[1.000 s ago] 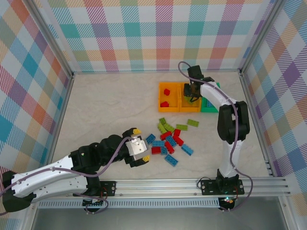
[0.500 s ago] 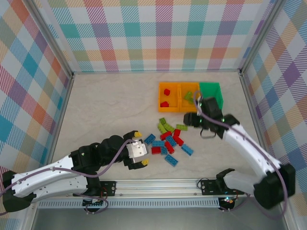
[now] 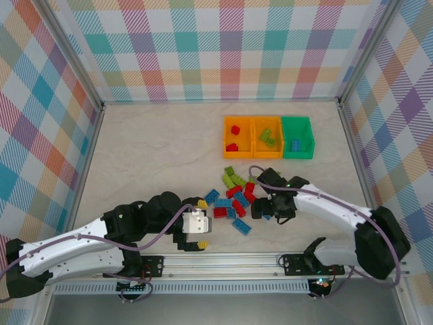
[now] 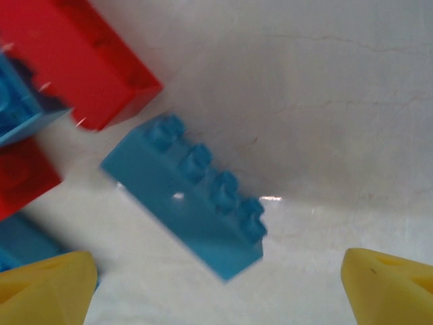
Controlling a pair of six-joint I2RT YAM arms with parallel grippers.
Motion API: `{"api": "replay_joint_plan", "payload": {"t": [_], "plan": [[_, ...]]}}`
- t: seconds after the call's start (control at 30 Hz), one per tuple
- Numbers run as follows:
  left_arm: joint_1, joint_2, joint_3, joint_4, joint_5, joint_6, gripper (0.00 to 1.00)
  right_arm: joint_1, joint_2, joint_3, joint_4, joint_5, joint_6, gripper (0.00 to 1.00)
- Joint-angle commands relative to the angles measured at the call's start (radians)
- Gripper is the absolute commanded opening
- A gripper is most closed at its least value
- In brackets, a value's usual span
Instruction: Sort the legos into containers by color
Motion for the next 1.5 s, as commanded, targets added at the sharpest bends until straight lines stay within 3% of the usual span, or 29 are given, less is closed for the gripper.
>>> {"api": "replay_joint_plan", "payload": {"t": [0.0, 0.07, 0.23, 0.33, 0.57, 0.7, 0.83, 0.93, 1.0, 1.1, 1.3, 1.33, 1.47], "plan": [[0.006, -0.016, 0.010, -0.016, 0.019, 0.024, 1.00, 0.006, 0.059, 0.025, 0.109, 0.009, -0.054, 0.91], [0.006, -0.017, 0.008, -0.017, 0.017, 0.027, 1.00, 0.006, 0.084, 0.011, 0.159, -0.029, -0.052, 0.84], [0.006, -0.013, 0.008, -0.013, 0.017, 0.027, 1.00, 0.008, 0.103, -0.021, 0.207, -0.053, -0.037, 0.48], [0.006, -0.014, 0.009, -0.012, 0.021, 0.027, 1.00, 0.009, 0.107, -0.029, 0.193, -0.045, -0.018, 0.32], [0.006, -0.023, 0.004, -0.009, 0.036, 0.030, 1.00, 0.007, 0.040, -0.058, 0.167, -0.046, 0.034, 0.19], [0.006, -0.031, -0.001, 0.020, -0.002, 0.011, 1.00, 0.009, -0.118, -0.034, 0.110, 0.044, 0.077, 0.10], [0.009, -0.047, -0.015, 0.130, -0.183, -0.139, 1.00, -0.063, -0.275, 0.054, 0.091, 0.174, 0.020, 0.09], [0.025, -0.036, -0.013, 0.167, -0.317, -0.220, 1.00, -0.292, -0.259, 0.152, 0.150, 0.100, -0.100, 0.07], [0.035, -0.015, 0.007, 0.163, -0.411, -0.260, 1.00, -0.443, -0.179, 0.219, 0.228, 0.038, -0.164, 0.05], [0.055, 0.016, 0.039, 0.139, -0.507, -0.305, 1.00, -0.568, 0.022, 0.345, 0.300, -0.015, -0.216, 0.05], [0.120, 0.031, 0.083, 0.112, -0.534, -0.392, 1.00, -0.672, 0.377, 0.590, 0.356, -0.023, -0.244, 0.06], [0.128, 0.034, 0.088, 0.107, -0.537, -0.401, 1.00, -0.678, 0.419, 0.623, 0.348, -0.017, -0.248, 0.09], [0.149, 0.062, 0.116, 0.071, -0.563, -0.453, 1.00, -0.686, 0.531, 0.733, 0.287, -0.038, -0.254, 0.36]]}}
